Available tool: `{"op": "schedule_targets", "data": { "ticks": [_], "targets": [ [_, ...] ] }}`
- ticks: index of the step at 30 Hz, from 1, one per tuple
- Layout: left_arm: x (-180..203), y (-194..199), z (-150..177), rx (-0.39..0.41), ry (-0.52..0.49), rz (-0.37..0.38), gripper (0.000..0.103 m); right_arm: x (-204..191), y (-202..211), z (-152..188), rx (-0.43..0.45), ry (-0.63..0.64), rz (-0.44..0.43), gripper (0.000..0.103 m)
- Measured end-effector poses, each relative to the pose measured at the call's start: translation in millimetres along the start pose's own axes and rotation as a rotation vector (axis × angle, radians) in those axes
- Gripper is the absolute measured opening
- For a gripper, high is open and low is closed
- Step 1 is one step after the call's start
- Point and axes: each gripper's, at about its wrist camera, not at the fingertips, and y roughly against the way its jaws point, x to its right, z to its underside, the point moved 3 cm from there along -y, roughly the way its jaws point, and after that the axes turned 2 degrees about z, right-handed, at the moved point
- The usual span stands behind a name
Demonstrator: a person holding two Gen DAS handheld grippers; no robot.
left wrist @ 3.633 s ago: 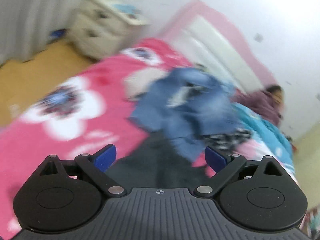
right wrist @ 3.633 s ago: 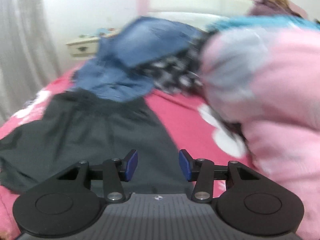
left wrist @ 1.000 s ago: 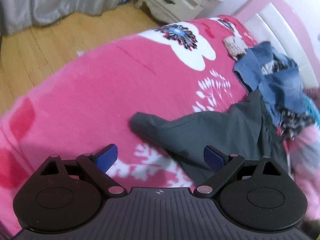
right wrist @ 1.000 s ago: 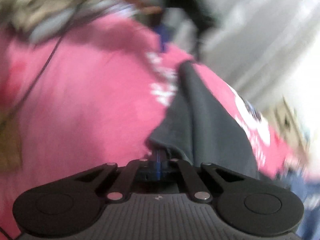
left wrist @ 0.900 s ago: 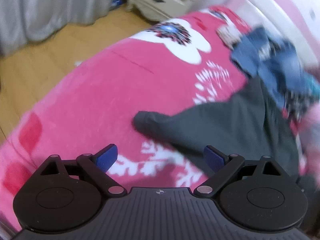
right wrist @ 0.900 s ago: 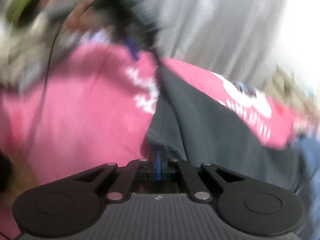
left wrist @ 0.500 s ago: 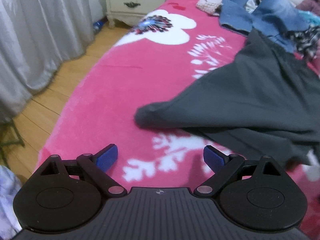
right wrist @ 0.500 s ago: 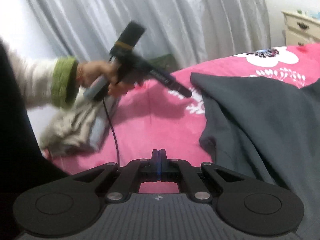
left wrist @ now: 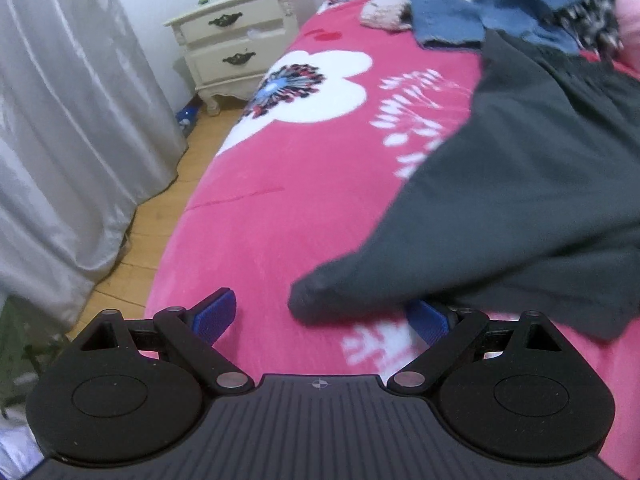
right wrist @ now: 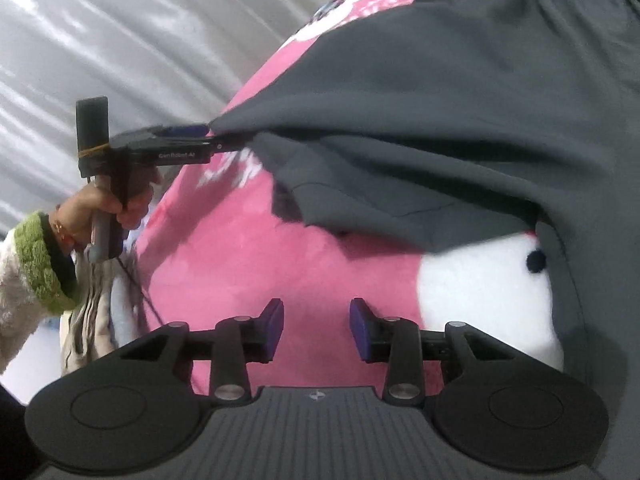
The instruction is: Fold clothes
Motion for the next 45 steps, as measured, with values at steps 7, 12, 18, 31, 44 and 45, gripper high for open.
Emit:
{"op": "schedule_targets", "data": {
  "ticks": [7,12,18,31,44,45],
  "targets": [
    [-12.4,-10.7,-9.4,0.02,0.114,0.078,0.084,-5.0,-6.9,-17.3,0.204,-0.016,0.035,0.049],
    [-17.9,-17.8,-12.5,0.022,0.209,0.124,0.08,-13.2,-14.4,-13.8,0.278,0.026,0.027,0.054],
    [-29.5,-16.6,-13.1,0.001,0.322,0.172,0.054,-15.3,-11.3,-16.5,0.263,-0.005,-0.062,0.004],
    [-58.7,38.0,19.2,-0.198,0.591,0.324,0.008,-43.3,32.3,-0.5,-0.044,-0.058,-0.335,0.003],
    [-31.5,18.0,37.7,-0.232,0.395,0.277,0.066,-9.1,21.6,45.6,-0.236,-0.251,-0.31,0.003],
    [-28.4,18.0,38.3,-0.226,0.377,0.261,0.066,-7.7,20.8,45.7,-0.234,-0.258,-0.315,0.003]
  ]
}}
